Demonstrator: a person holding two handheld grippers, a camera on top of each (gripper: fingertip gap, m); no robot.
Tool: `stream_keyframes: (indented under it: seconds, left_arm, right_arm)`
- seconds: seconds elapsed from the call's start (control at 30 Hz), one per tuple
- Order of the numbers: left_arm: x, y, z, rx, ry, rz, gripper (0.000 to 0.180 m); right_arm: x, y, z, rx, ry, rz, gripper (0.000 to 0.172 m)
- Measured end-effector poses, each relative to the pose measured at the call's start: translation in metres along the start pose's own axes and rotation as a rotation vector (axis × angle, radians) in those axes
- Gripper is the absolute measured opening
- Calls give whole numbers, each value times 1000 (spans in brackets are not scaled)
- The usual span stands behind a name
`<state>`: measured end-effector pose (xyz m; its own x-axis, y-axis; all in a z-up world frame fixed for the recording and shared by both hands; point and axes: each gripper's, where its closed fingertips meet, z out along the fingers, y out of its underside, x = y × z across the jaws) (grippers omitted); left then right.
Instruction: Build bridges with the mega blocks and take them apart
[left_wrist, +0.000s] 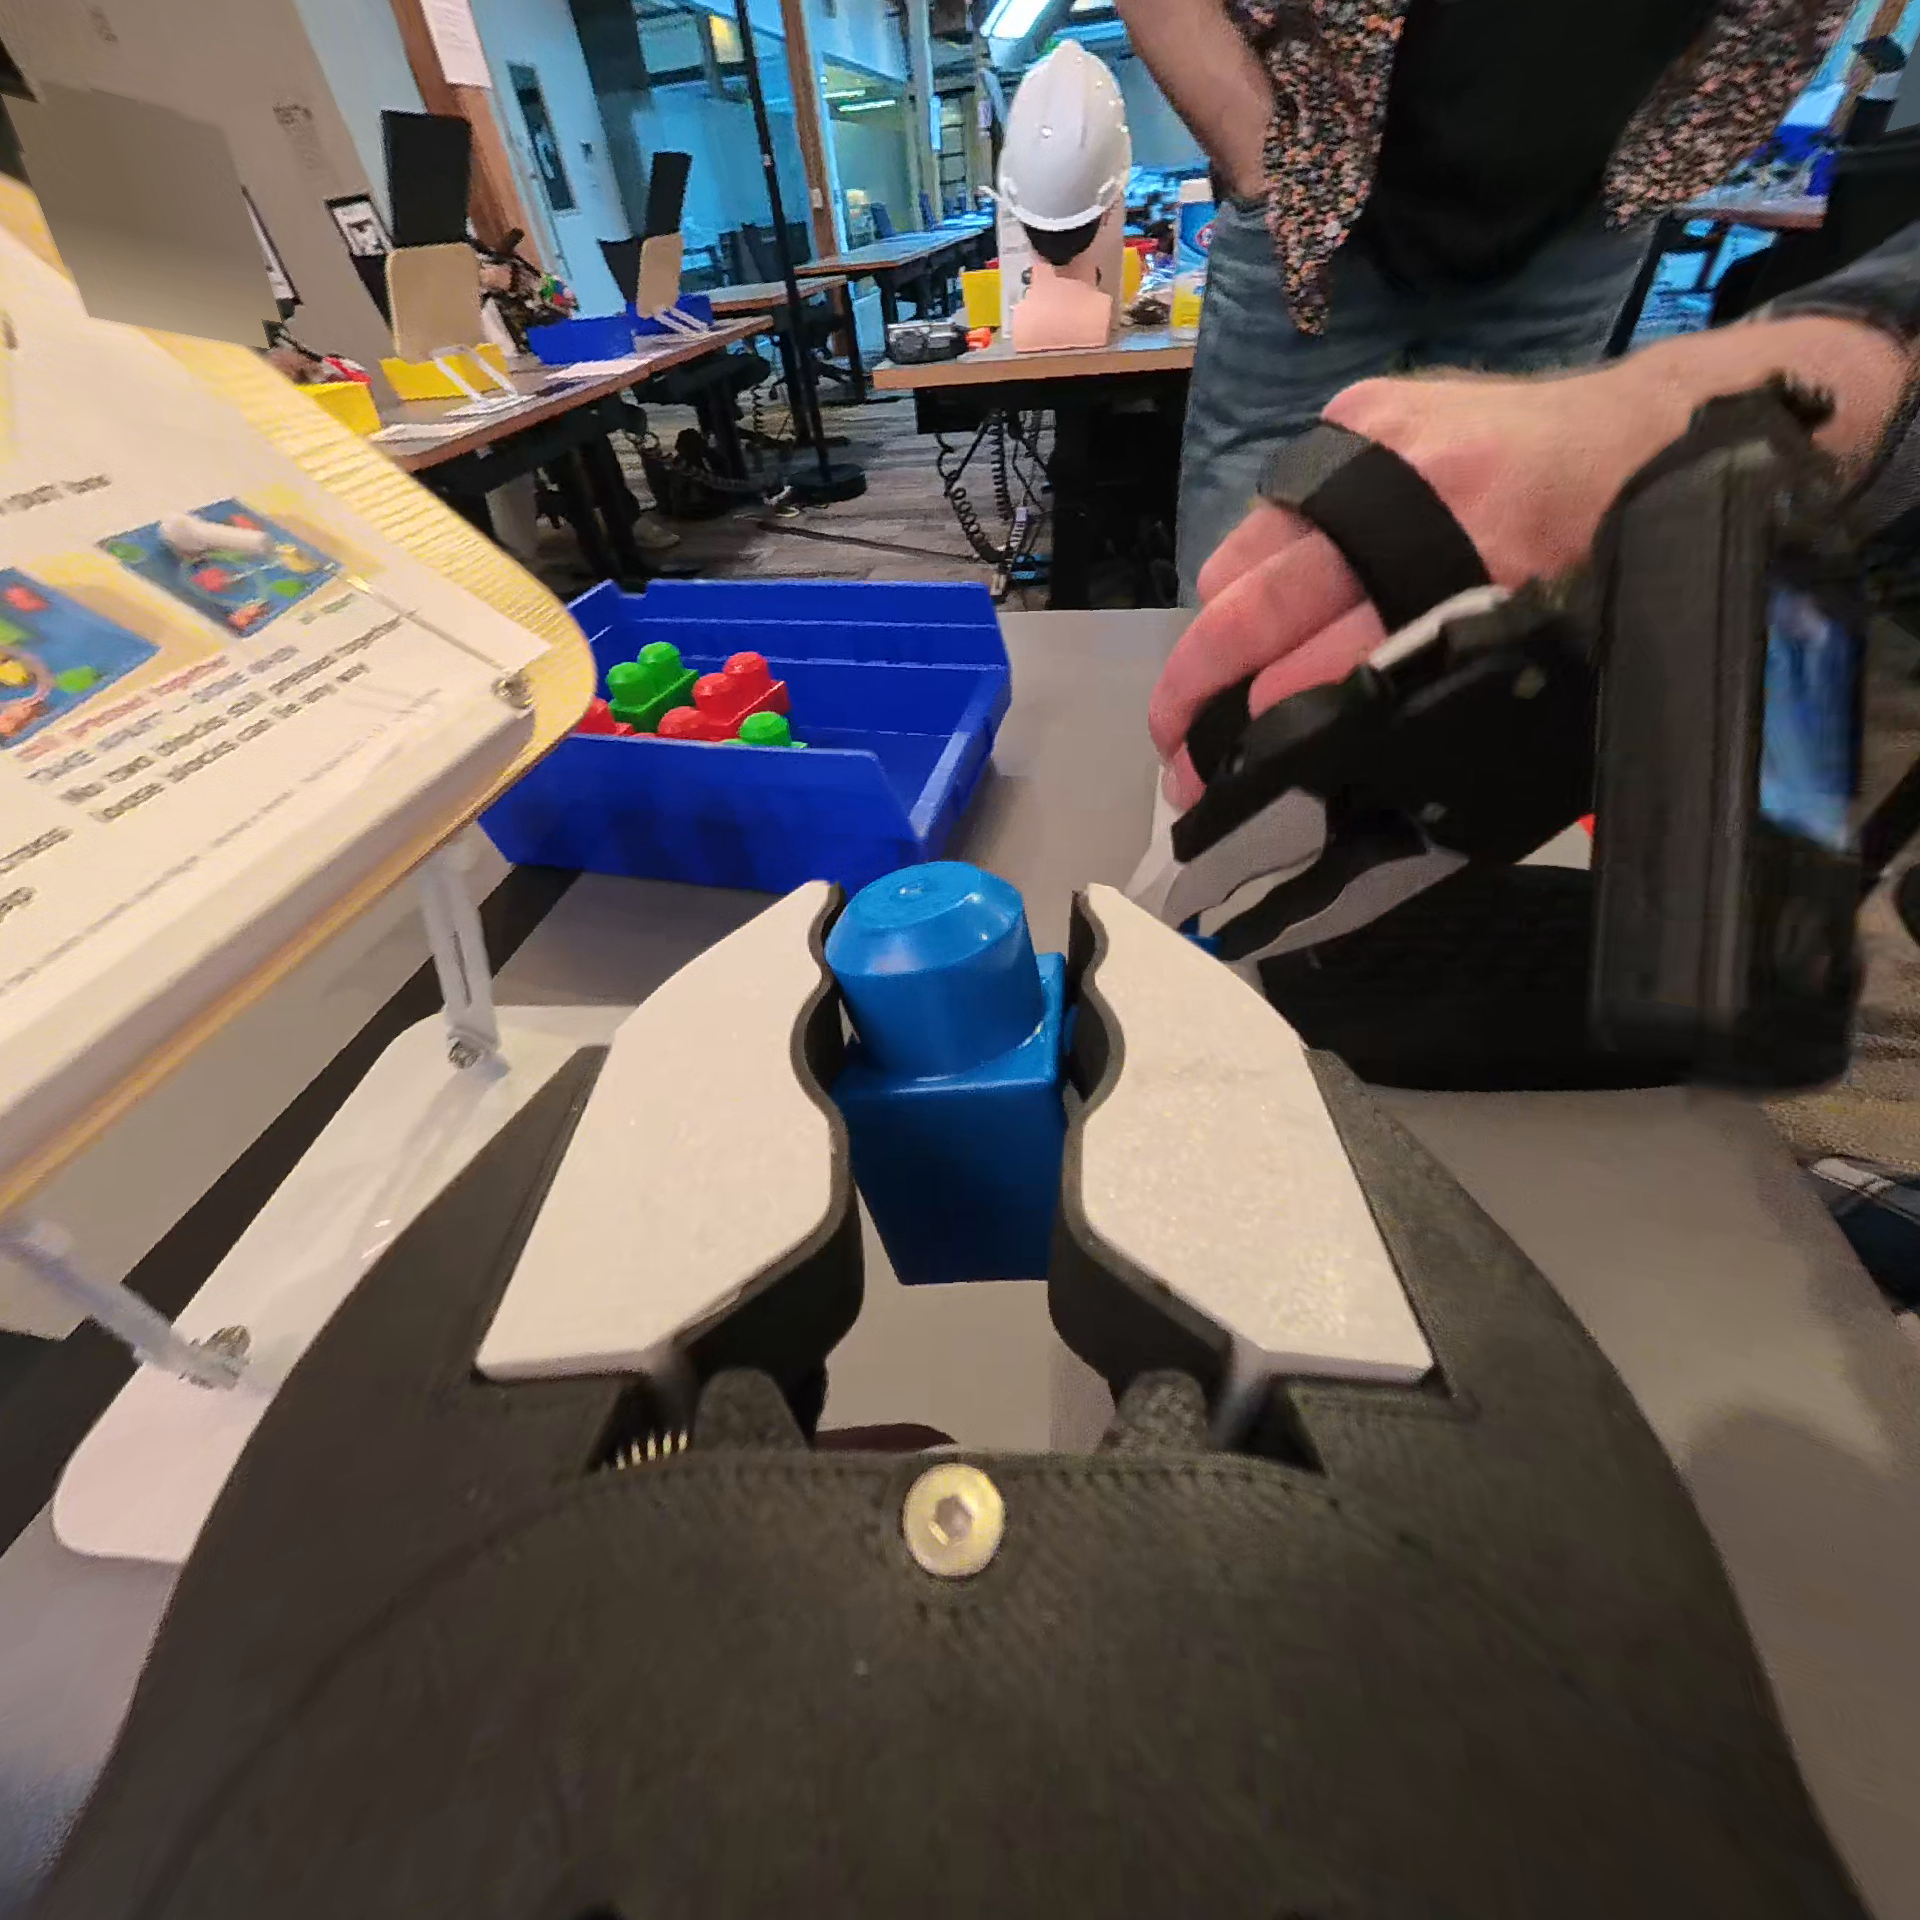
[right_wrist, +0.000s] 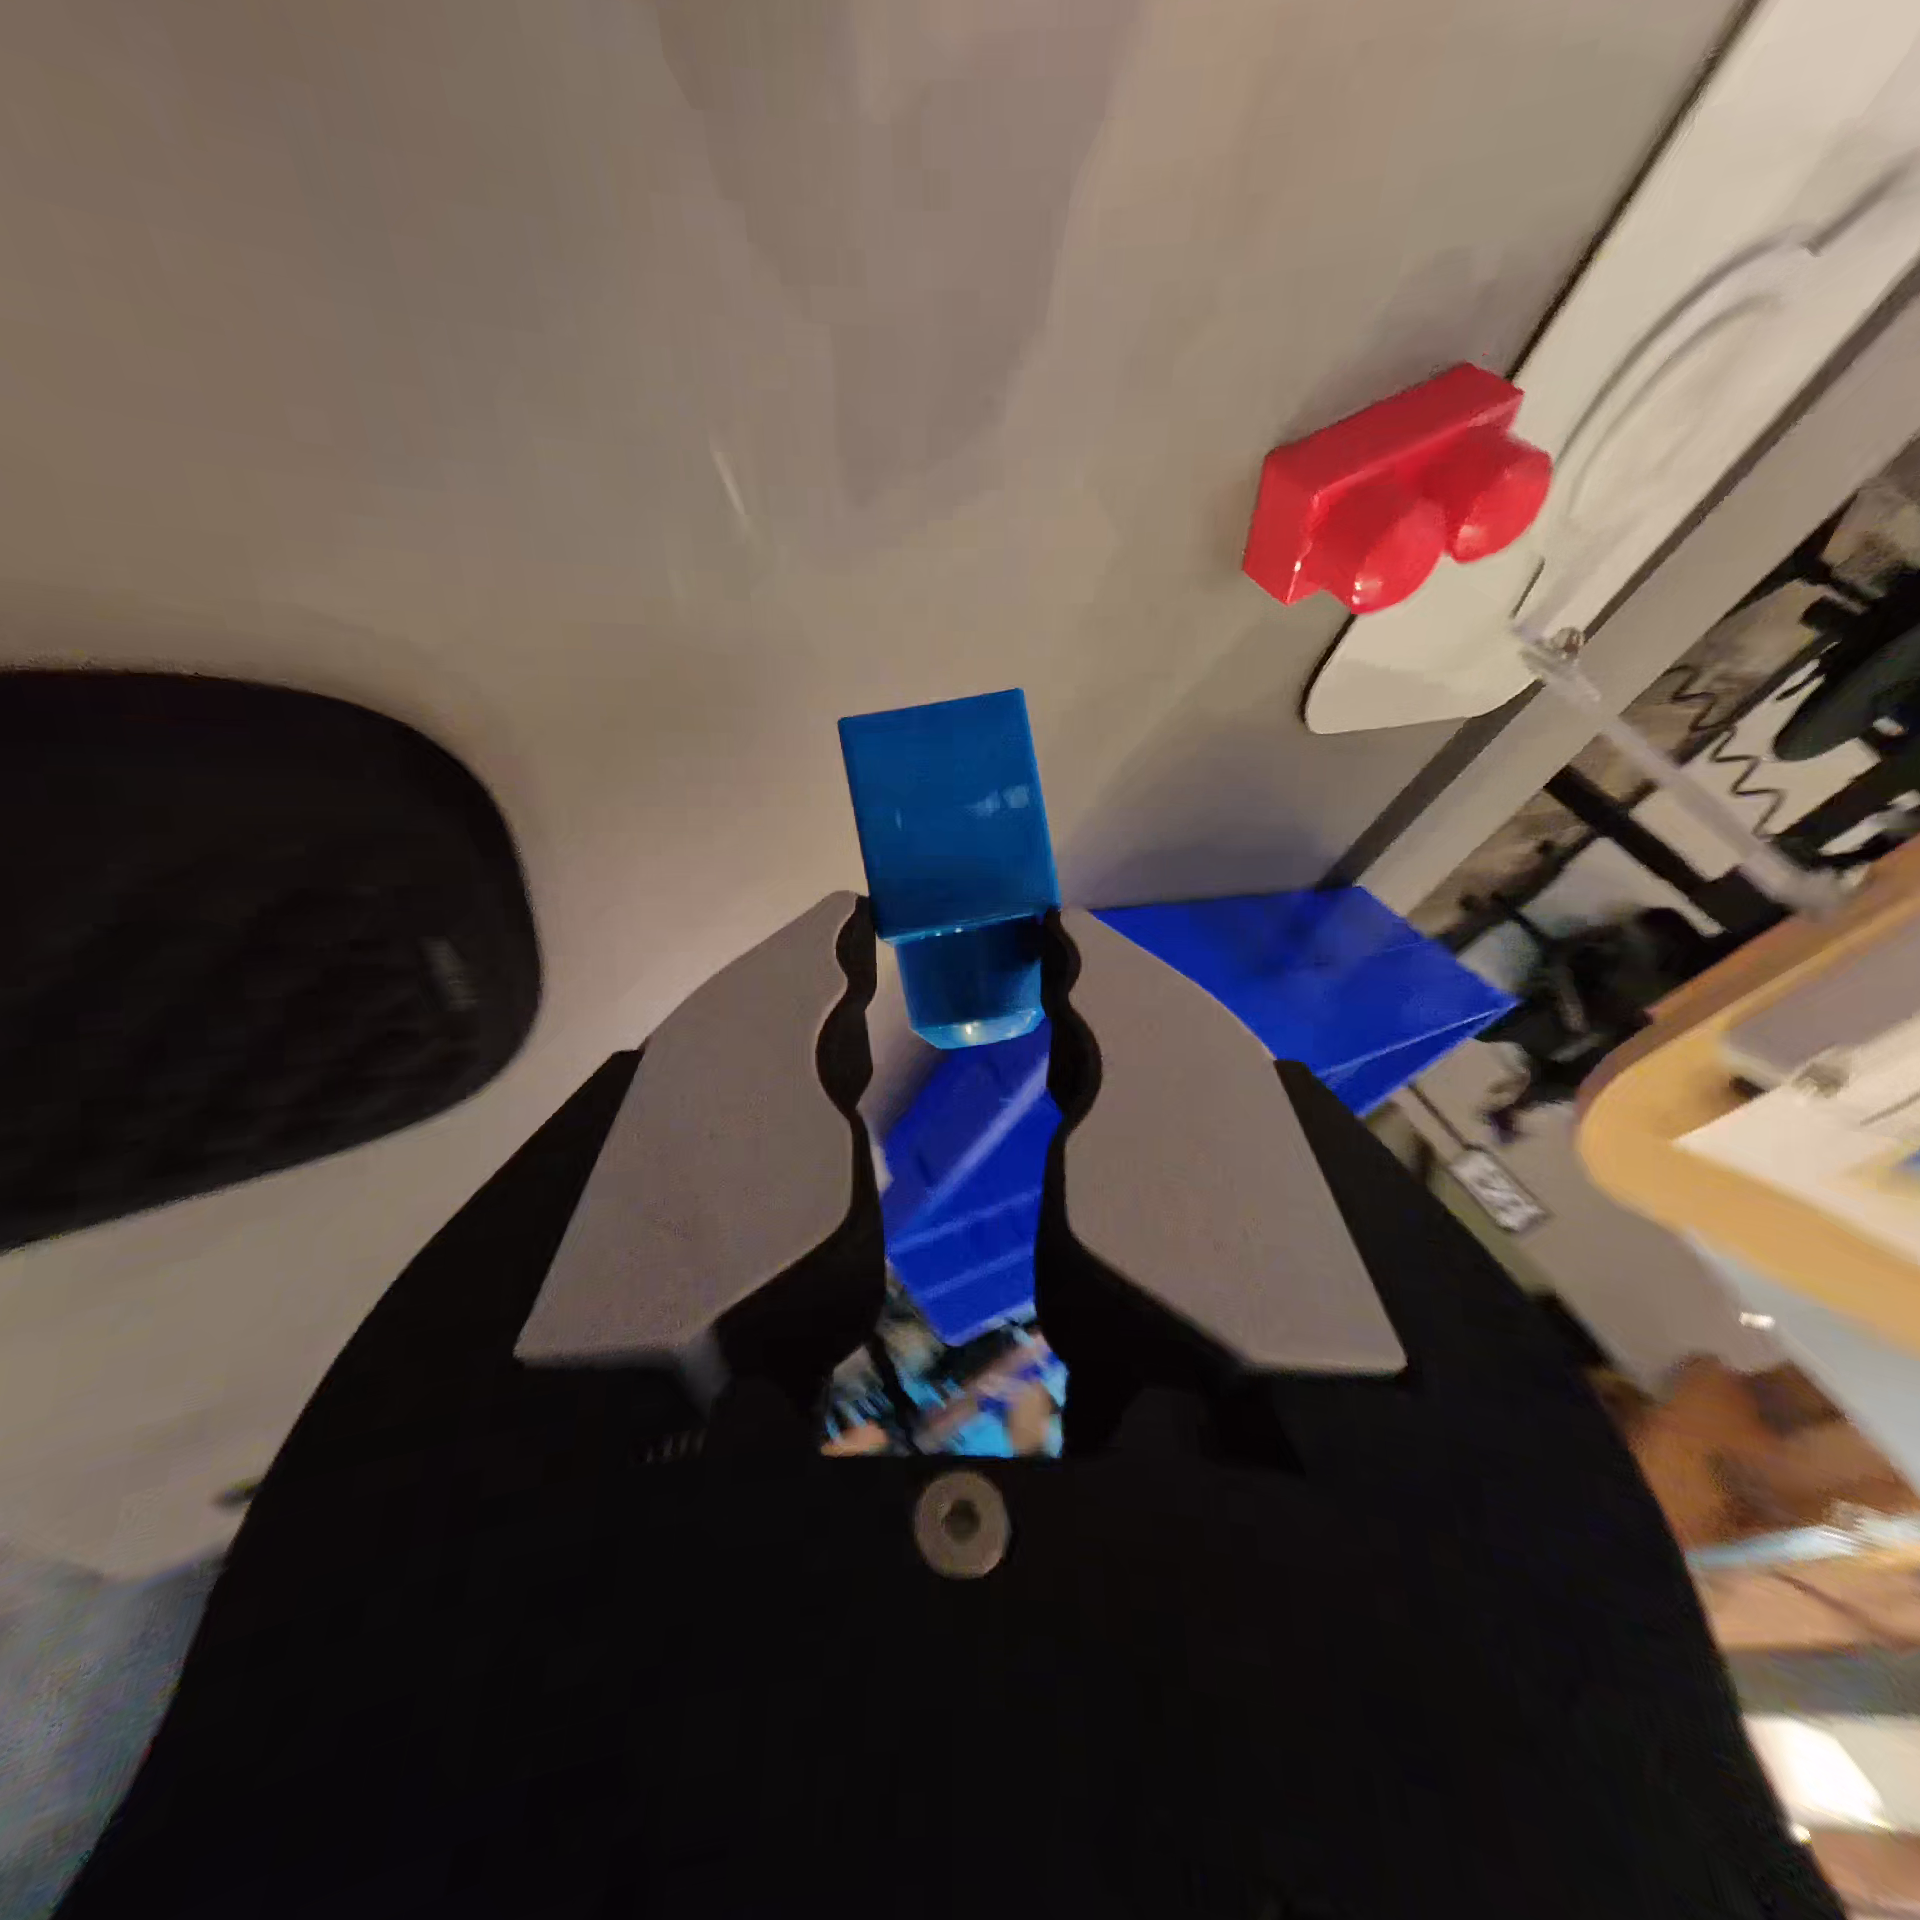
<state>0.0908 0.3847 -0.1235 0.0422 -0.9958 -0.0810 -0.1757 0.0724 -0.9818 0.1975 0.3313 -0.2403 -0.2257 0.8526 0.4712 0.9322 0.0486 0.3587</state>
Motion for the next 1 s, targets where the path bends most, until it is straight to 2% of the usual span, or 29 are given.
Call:
stream_keyframes:
  seconds: [0.1,0.2,0.33,0.43,0.53,0.63,0.7,0.83,0.93,1.0]
  left_arm:
    - [-12,8,-4,-4,-21,-24,40]
    - [-20,16,-8,-10,-31,-42,40]
    - [-22,20,-10,-18,-26,-53,40]
    - [-22,25,-7,-27,-14,-57,40]
    - [-22,25,-7,-19,-5,-63,40]
    - [-24,26,-8,-22,-8,-62,40]
    - [-21,25,-6,-7,1,-69,40]
    - [-6,31,9,-34,26,-52,39]
    - [6,38,25,-66,47,-40,39]
    - [12,43,35,-105,48,-33,39]
  right_arm:
    - [6,-5,23,-139,-7,-173,30]
    - [7,-13,41,-201,-22,-249,31]
    - [10,-29,39,-143,-55,-228,32]
    - [12,-38,30,-79,-76,-166,54]
    - [16,-38,11,53,-103,-5,61]
    - [18,-14,-3,121,-111,172,64]
    - [14,2,-12,209,-141,329,60]
    - [6,25,-32,402,-162,638,56]
    - [0,26,-48,602,-207,879,57]
    - [-5,27,-56,682,-219,996,56]
